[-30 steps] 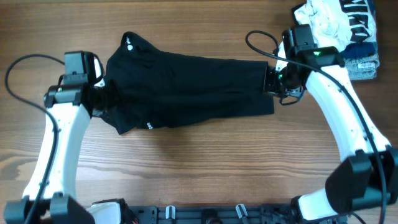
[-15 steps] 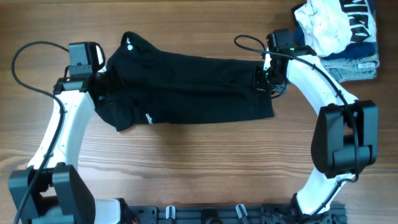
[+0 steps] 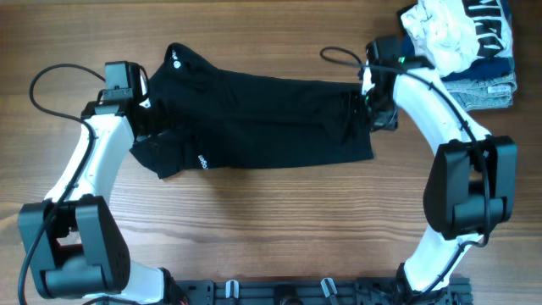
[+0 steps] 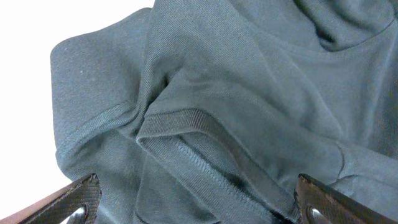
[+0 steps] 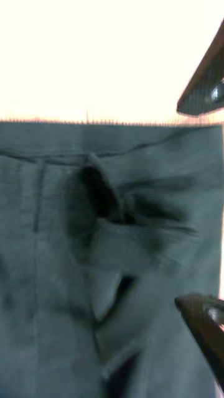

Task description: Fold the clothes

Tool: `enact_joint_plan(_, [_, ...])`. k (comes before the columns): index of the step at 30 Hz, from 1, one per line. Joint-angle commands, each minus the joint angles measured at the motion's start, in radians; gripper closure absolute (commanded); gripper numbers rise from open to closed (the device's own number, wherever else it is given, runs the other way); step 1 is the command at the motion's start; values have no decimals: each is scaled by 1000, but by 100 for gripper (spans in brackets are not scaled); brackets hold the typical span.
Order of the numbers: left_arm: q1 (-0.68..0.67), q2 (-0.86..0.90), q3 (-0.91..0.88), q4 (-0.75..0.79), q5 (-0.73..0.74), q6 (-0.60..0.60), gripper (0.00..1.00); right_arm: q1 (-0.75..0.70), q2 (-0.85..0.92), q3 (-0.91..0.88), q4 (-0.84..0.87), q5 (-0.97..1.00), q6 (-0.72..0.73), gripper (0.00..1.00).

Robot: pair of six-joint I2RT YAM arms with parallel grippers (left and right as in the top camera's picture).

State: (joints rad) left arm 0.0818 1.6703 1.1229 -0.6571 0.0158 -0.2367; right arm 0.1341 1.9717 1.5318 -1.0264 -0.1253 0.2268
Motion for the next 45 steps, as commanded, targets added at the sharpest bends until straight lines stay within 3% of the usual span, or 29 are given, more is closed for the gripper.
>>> enact_joint_plan(1, [6, 0, 126, -87, -24, 28, 0, -6, -6, 263, -85, 34, -98, 3])
enact_joint_plan(6, [8, 8, 404, -243, 48, 106, 0, -5, -6, 445, -111, 50, -174, 3])
enact_joint_plan(13, [7, 245, 643, -168, 158, 182, 0, -6, 22, 447, -90, 66, -183, 2])
enact_joint_plan(22, [7, 587, 658, 154, 178, 181, 0, -5, 32, 446, -79, 66, -182, 2])
enact_joint_plan(38, [5, 735, 658, 389, 178, 177, 4, -5, 33, 444, -55, 66, -174, 3])
enact_joint_plan(45, [-32, 746, 658, 407, 169, 178, 16, -5, 33, 443, -47, 66, -174, 4])
